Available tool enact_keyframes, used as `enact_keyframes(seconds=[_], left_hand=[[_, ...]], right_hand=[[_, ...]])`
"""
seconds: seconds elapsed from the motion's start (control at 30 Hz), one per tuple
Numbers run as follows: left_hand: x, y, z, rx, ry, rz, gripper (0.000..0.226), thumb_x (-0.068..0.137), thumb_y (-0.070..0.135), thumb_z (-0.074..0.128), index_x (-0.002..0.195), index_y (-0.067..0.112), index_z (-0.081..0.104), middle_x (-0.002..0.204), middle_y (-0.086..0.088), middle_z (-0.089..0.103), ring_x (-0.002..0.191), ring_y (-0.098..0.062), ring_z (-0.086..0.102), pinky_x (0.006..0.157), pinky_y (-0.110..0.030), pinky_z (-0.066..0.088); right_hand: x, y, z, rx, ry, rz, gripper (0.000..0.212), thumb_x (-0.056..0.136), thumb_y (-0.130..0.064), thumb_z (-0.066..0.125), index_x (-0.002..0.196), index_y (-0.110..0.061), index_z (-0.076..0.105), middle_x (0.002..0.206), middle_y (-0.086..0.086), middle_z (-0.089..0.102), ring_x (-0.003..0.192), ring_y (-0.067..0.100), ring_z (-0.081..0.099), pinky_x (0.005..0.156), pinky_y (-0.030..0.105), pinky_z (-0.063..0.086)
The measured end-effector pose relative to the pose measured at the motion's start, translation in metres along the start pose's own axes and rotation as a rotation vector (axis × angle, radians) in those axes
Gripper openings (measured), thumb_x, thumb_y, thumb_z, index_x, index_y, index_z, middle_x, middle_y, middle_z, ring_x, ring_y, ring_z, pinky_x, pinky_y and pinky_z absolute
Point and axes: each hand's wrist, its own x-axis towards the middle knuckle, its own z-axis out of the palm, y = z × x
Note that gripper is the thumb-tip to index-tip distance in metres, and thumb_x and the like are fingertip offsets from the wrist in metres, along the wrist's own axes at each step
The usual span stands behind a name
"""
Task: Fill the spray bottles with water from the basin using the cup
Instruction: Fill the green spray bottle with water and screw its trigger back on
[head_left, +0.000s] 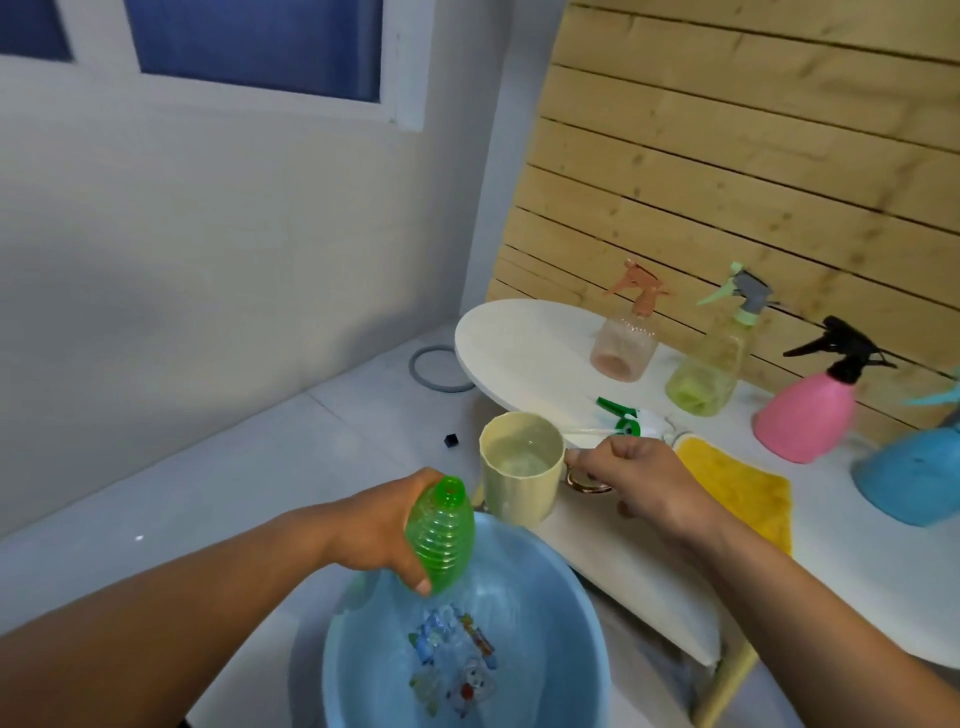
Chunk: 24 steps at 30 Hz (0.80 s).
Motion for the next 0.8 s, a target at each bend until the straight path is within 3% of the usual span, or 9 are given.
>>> enact_keyframes(seconds=[0.13,0.23,0.4,0.8], left_hand=[[0.002,-0.001,0.001,0.026,0.000,0.004,0.098,0.055,0.030,0.101,0.133,0.043,0.043,0.126,0.017,0.062,0.118,-0.003,0.060,0.100,-0.030,0.054],[0.004,-0.002,0.000,0.023,0.022,0.009,0.097,0.057,0.027,0.101,0.134,0.041,0.044,0.125,0.017,0.062,0.117,-0.002,0.060,0.099,-0.027,0.053],[0.006,0.002,0.001,0.050,0.045,0.016,0.098,0.059,0.025,0.101,0.138,0.038,0.044,0.125,0.018,0.061,0.116,-0.003,0.060,0.098,-0.025,0.053],[0.009,0.010,0.005,0.123,0.046,0.039,0.099,0.063,0.027,0.099,0.143,0.035,0.041,0.131,0.015,0.056,0.121,-0.008,0.056,0.102,-0.032,0.051]], right_hand=[[0.000,-0.005,0.000,-0.047,0.054,-0.081,0.041,0.087,-0.032,0.078,0.060,-0.016,0.051,0.054,-0.012,0.053,0.045,0.001,0.039,0.050,0.017,0.033],[0.002,-0.005,0.002,-0.126,0.087,-0.111,0.044,0.084,-0.040,0.079,0.070,-0.003,0.060,0.061,-0.005,0.056,0.052,0.008,0.042,0.056,0.026,0.035],[0.003,-0.004,0.004,-0.241,0.129,-0.120,0.041,0.081,-0.047,0.078,0.074,-0.009,0.066,0.056,-0.009,0.052,0.055,0.012,0.044,0.060,0.031,0.038],[-0.016,-0.025,0.013,-0.494,0.209,-0.173,0.034,0.085,-0.044,0.074,0.066,-0.021,0.060,0.057,-0.008,0.055,0.058,0.011,0.050,0.056,0.030,0.035]])
